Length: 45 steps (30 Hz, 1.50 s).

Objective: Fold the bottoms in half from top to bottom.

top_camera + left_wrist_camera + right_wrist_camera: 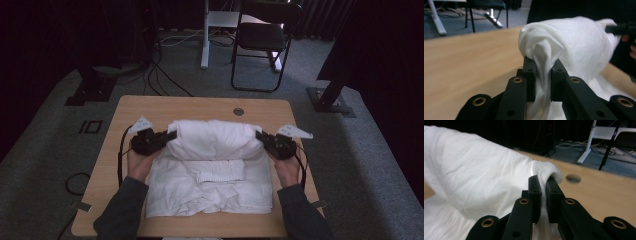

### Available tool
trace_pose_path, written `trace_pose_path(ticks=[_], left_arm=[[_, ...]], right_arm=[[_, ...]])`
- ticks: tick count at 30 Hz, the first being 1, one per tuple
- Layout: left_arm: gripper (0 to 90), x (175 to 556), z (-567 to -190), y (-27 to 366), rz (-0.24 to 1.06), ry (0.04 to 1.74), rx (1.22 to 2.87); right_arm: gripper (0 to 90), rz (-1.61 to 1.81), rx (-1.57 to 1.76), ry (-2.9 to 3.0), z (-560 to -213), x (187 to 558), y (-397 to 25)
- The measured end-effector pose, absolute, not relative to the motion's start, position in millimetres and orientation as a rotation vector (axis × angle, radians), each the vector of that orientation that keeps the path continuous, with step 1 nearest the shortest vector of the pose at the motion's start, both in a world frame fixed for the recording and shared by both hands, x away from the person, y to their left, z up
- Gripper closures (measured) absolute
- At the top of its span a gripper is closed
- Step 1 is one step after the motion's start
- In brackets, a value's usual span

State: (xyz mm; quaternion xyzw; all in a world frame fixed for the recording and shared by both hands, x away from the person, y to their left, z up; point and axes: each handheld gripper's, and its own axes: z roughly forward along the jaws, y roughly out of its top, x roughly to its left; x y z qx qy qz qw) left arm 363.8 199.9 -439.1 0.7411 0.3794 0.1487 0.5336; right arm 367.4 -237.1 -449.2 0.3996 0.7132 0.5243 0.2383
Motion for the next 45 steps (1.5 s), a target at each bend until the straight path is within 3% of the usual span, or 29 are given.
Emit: trace_pose_path(ticks=[1, 5, 9, 12, 16, 21, 24, 26, 28, 31, 34, 40, 41, 43, 45], left_arm=[[78.5, 338.9, -450.4, 202.2, 0.33, 0.89, 1.765], [77.3, 302.2, -470.3, 204.5, 0.307, 0.878, 1.808], [77.2, 276.9, -491.9, 205.3, 0.283, 0.898, 1.885], [71.7, 265.6, -506.4, 208.9, 0.251, 0.938, 1.895], [54.3, 256.8, -509.9, 217.0, 0.19, 0.963, 1.824], [45.8, 247.9, -502.1, 221.9, 0.187, 0.924, 1.739], [44.5, 247.6, -504.0, 215.8, 0.192, 0.925, 1.768], [45.9, 248.9, -508.4, 207.0, 0.209, 0.952, 1.827], [55.7, 249.9, -513.8, 200.4, 0.214, 0.973, 1.881], [79.4, 245.5, -516.9, 201.1, 0.23, 0.958, 1.859], [86.6, 240.0, -515.9, 207.1, 0.251, 0.951, 1.866], [85.7, 230.6, -521.7, 212.2, 0.226, 0.96, 1.927], [82.5, 229.1, -523.4, 213.4, 0.226, 0.971, 1.933], [67.6, 226.6, -523.5, 218.7, 0.237, 0.997, 1.901], [59.2, 225.8, -517.3, 226.7, 0.234, 1.0, 1.806]], right_arm=[[84.7, 1.427, 1.084, 1.954, -452.7, 360.6, -237.2], [84.5, 1.407, 1.103, 1.995, -483.5, 314.0, -244.0], [83.3, 1.427, 1.163, 2.07, -511.0, 287.9, -248.1], [78.1, 1.405, 1.191, 2.13, -528.5, 274.5, -250.1], [57.8, 1.437, 1.169, 2.097, -522.4, 268.6, -256.9], [51.5, 1.485, 1.139, 2.032, -507.5, 268.0, -261.0], [48.9, 1.487, 1.138, 2.028, -505.7, 269.4, -260.0], [49.1, 1.48, 1.148, 2.031, -507.6, 271.5, -258.5], [52.4, 1.441, 1.175, 2.06, -511.6, 274.1, -255.8], [75.8, 1.409, 1.188, 2.103, -517.2, 272.9, -254.9], [84.4, 1.401, 1.192, 2.101, -517.8, 266.4, -258.3], [84.9, 1.413, 1.21, 2.127, -520.5, 254.1, -265.2], [84.5, 1.404, 1.212, 2.161, -523.1, 252.2, -265.4], [81.9, 1.369, 1.204, 2.214, -528.1, 247.1, -265.0], [70.5, 1.381, 1.19, 2.205, -528.5, 243.8, -267.9]])
